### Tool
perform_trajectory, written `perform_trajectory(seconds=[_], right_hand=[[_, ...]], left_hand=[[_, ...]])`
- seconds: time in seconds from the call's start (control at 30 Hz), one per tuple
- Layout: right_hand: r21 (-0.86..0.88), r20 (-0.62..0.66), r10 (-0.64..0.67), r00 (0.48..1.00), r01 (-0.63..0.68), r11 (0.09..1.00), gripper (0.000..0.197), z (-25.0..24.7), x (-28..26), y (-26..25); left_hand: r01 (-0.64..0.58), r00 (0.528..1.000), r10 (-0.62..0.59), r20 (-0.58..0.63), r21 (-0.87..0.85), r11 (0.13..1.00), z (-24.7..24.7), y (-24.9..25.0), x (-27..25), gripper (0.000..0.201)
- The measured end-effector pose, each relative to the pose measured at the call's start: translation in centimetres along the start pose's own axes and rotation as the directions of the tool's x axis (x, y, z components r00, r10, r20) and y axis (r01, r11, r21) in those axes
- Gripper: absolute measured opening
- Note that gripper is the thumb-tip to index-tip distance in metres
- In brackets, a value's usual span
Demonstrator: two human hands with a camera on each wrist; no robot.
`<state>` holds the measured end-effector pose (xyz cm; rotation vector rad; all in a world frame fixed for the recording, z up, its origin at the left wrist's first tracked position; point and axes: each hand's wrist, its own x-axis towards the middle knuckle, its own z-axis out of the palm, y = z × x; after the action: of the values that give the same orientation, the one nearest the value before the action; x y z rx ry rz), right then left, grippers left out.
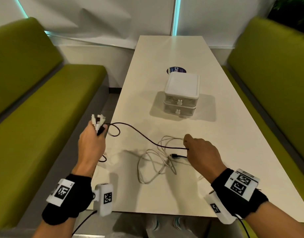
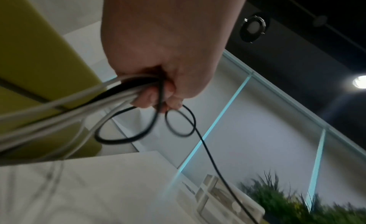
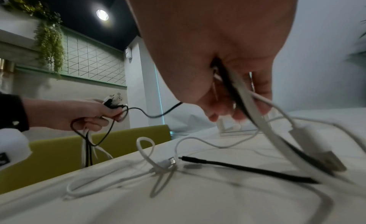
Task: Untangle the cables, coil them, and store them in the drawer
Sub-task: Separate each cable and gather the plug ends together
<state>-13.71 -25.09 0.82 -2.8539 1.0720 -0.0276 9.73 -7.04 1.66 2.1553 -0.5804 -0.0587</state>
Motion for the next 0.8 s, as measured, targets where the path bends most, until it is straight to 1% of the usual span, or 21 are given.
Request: perform_trajectory(seconds=[0.07,0.13,0.2,0.23,0.3,0.37,0.47,0.53,0.6,0.63,0.67,0.7,0.73,0.77,0.8], right_hand=[[0.053,-0.036,0.001,0.999,0.001,0.999,0.018,0.0,0.2,-0.3],[0.033,-0.048,0.029,0.998,-0.028,0.999,0.028,0.0,0.3,-0.7],[-0.006,-0.056,0.052,0.997,-0.052,0.999,0.035,0.0,0.3,-1.1],[-0.013,-0.063,0.056,0.996,-0.057,0.998,0.037,0.1,0.2,-1.3],[0.006,-0.073,0.049,0.996,-0.049,0.999,0.037,0.0,0.1,-2.0],[0.056,-0.074,0.03,0.997,-0.026,0.998,0.035,-0.2,0.1,-2.5],[0.122,-0.094,-0.096,0.991,0.108,0.987,0.023,-0.7,-0.3,-3.3],[0.156,-0.084,-0.152,0.985,0.164,0.974,0.016,-1.3,-0.6,-3.7],[0.198,-0.089,-0.152,0.984,0.167,0.966,0.016,-1.8,-0.7,-3.9],[0.203,-0.1,-0.151,0.983,0.169,0.965,0.015,-2.0,-0.7,-3.9],[0.185,-0.113,-0.157,0.981,0.176,0.967,0.015,-2.0,-0.6,-3.9],[0.163,-0.13,-0.17,0.977,0.19,0.968,0.015,-2.0,-0.6,-3.9],[0.147,-0.148,-0.183,0.972,0.205,0.968,0.015,-2.0,-0.5,-3.8],[0.143,-0.165,-0.191,0.968,0.215,0.966,0.018,-2.0,-0.4,-3.7],[0.146,-0.182,-0.185,0.966,0.213,0.966,0.023,-1.9,-0.4,-3.5]], left_hand=[[-0.017,1.0,0.017,0.008,0.018,1.0,0.2,-0.1,-0.1,0.014],[-0.042,0.998,0.042,-0.047,-0.01,0.999,0.2,0.3,-0.6,0.013],[-0.107,0.99,0.098,-0.097,-0.088,0.99,0.2,1.5,-1.3,0.015],[-0.155,0.985,0.144,-0.099,-0.124,0.98,0.2,2.3,-1.9,0.018],[-0.245,0.969,0.242,-0.039,-0.166,0.955,0.8,4.0,-3.2,0.018],[-0.293,0.945,0.318,0.076,-0.233,0.927,2.3,4.9,-4.3,0.018],[-0.367,0.872,0.424,0.243,-0.246,0.897,4.7,5.0,-6.0,0.025],[-0.38,0.846,0.437,0.307,-0.229,0.896,5.7,4.7,-6.8,0.027],[-0.329,0.853,0.37,0.368,-0.171,0.929,6.1,4.5,-7.1,0.014],[-0.309,0.852,0.336,0.402,-0.133,0.942,6.1,4.4,-7.0,0.013],[-0.324,0.844,0.332,0.422,-0.094,0.941,6.0,4.3,-6.9,0.021],[-0.352,0.836,0.344,0.427,-0.061,0.934,5.7,4.3,-6.7,0.027],[-0.372,0.838,0.359,0.411,-0.051,0.927,5.3,4.3,-6.3,0.028],[-0.375,0.851,0.369,0.375,-0.06,0.925,4.7,4.3,-5.8,0.027],[-0.342,0.879,0.352,0.322,-0.089,0.935,4.0,4.2,-5.1,0.026]])
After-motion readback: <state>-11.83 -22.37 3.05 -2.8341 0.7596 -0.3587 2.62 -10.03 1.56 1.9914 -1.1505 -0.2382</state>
